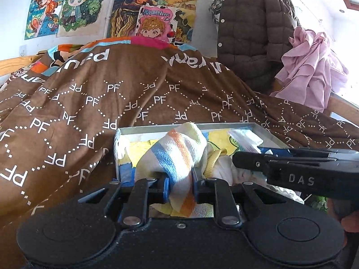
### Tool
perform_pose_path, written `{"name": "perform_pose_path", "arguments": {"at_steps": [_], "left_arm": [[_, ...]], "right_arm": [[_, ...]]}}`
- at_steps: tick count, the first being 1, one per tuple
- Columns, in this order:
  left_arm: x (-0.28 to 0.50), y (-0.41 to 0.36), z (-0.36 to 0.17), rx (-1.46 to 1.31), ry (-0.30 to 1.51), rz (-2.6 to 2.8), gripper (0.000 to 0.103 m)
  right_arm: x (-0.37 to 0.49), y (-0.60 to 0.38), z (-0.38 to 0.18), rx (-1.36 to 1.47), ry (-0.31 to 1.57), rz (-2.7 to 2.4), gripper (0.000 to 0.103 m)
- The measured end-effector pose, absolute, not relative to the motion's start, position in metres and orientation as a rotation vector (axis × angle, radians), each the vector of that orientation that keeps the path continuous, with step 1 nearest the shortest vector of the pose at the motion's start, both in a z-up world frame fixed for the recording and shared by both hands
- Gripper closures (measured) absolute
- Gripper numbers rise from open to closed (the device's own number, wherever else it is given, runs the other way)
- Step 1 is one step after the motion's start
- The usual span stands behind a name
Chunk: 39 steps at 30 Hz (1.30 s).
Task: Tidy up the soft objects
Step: 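Lower the striped towel and wipes packet into the tray and open both tools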
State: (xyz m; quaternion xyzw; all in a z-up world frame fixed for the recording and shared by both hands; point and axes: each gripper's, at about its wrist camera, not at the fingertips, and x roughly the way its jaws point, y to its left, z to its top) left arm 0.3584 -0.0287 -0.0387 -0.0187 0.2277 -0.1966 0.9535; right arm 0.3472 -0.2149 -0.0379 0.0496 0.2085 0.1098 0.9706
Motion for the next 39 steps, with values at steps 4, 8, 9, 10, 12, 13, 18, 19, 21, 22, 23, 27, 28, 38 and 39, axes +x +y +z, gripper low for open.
{"name": "perform_pose_path", "arguments": {"at_steps": [4,8,9,10,12,13,18,19,21,22,23,27,28,38,39], "left_arm": [[0.359,-0.028,-0.038,-0.046,0.467,-0.396,0.077],[0.36,-0.028,-0.038,-0.057,0.473,-0.392,0.069],[0.36,-0.028,-0.038,-0.057,0.473,-0.393,0.068],[0.36,-0.028,-0.038,-0.057,0.473,-0.393,0.066],[0.36,-0.028,-0.038,-0.057,0.472,-0.392,0.058],[0.36,-0.028,-0.038,-0.057,0.471,-0.391,0.053],[0.362,-0.021,-0.037,-0.107,0.478,-0.369,0.031],[0.362,-0.02,-0.036,-0.116,0.478,-0.368,0.028],[0.362,-0.02,-0.035,-0.125,0.475,-0.368,0.026],[0.362,-0.02,-0.035,-0.125,0.475,-0.367,0.025],[0.361,-0.019,-0.035,-0.125,0.475,-0.365,0.023],[0.36,-0.019,-0.034,-0.113,0.472,-0.357,0.017],[0.36,-0.02,-0.034,-0.111,0.472,-0.36,0.015],[0.361,-0.021,-0.037,-0.104,0.469,-0.369,0.015],[0.36,-0.021,-0.036,-0.104,0.468,-0.37,0.015]], "right_arm": [[0.346,-0.214,-0.037,0.102,0.413,0.222,0.056],[0.345,-0.215,-0.036,0.108,0.406,0.222,0.05],[0.345,-0.216,-0.036,0.11,0.404,0.224,0.048],[0.344,-0.216,-0.035,0.112,0.403,0.222,0.046],[0.343,-0.218,-0.033,0.112,0.398,0.211,0.044],[0.343,-0.219,-0.032,0.118,0.395,0.207,0.041],[0.339,-0.226,-0.024,0.139,0.375,0.193,0.03],[0.338,-0.227,-0.023,0.137,0.373,0.187,0.028],[0.338,-0.229,-0.023,0.138,0.371,0.177,0.024],[0.338,-0.231,-0.024,0.14,0.371,0.171,0.021],[0.338,-0.232,-0.024,0.142,0.374,0.165,0.02],[0.34,-0.237,-0.029,0.159,0.386,0.132,0.013],[0.341,-0.238,-0.031,0.171,0.389,0.129,0.012],[0.346,-0.263,-0.028,0.312,0.418,0.115,0.002],[0.347,-0.267,-0.027,0.337,0.428,0.116,0.001]]}}
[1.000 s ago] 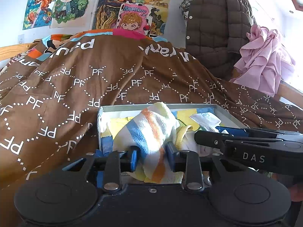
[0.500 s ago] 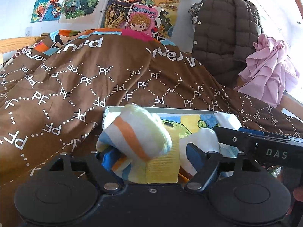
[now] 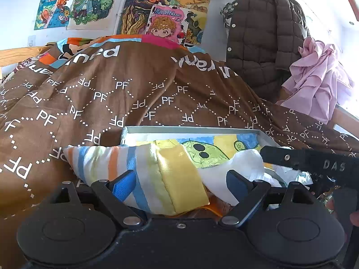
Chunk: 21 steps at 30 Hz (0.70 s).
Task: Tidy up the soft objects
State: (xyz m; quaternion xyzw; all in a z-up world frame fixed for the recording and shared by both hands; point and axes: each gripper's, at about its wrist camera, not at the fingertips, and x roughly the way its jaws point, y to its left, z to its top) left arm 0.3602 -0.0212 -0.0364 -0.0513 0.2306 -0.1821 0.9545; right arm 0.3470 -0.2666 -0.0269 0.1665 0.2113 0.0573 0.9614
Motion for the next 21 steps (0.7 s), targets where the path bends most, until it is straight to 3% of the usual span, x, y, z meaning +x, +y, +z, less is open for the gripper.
{"name": "perform_pose_path", "arguments": {"at_steps": [10,21], "left_arm": [[0.352,-0.026,-0.029,-0.111,0.458,-0.393,0.012],[0.333,-0.033,-0.018,-0.102,0.441,-0.416,0.007]], "right_arm": [[0.351,-0.302,-0.022,0.628,0.505,0.172,0.0],[0.334,-0.31,-0.007,0.662,0.526,0.157,0.0]]}}
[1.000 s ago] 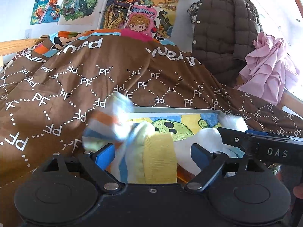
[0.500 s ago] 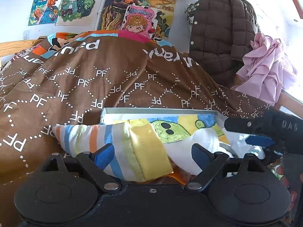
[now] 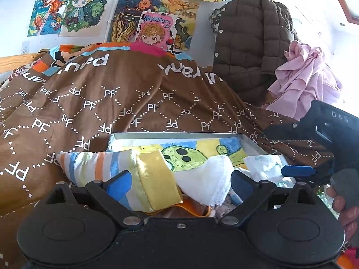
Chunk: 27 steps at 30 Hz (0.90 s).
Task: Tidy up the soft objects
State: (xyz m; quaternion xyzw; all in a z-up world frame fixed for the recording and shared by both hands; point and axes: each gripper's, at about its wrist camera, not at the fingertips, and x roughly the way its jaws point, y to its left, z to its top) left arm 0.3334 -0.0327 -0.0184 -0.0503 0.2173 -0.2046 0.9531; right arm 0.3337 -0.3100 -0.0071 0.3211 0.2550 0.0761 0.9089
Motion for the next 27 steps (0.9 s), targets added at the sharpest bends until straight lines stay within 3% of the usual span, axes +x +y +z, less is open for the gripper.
{"name": "perform_pose_path", "arguments": {"at_steps": [27], "left_arm": [[0.223,-0.006,0.037,-0.176,0.368,-0.37,0.001]], "right_arm": [[0.187,-0.254,0.029,0.288,0.474,0.036,0.0]]}}
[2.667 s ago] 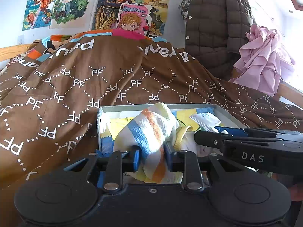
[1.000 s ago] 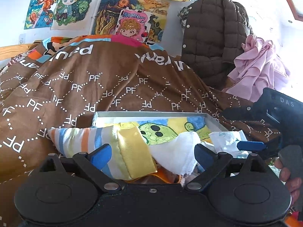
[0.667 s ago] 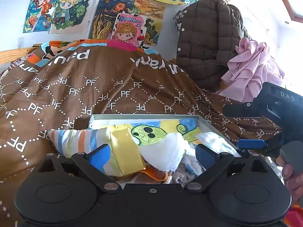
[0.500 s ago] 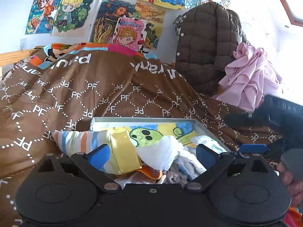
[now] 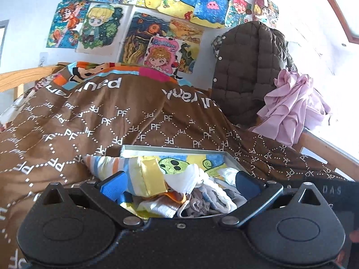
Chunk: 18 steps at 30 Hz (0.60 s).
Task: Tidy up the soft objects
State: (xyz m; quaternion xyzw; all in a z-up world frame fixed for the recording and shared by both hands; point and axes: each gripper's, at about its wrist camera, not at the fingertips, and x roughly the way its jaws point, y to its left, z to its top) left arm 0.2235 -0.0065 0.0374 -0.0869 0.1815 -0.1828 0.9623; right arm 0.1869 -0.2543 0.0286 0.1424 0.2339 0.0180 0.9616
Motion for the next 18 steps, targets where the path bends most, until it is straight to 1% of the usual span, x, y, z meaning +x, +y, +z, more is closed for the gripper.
{"name": "perform_pose_path", "arguments": {"at_steps": [11,18], "left_arm": [[0.175,0.003,0.034,-0.205,0.376,-0.344,0.001],[0.146,0.003,0.026,-0.212,0.397,-0.321,0.001]], "right_arm": [[0.124,-0.256,0.031,0.25,0.437,-0.022,0.0],[0.099,-0.257,0.032,0.238,0.433,-0.01,0.0]]}}
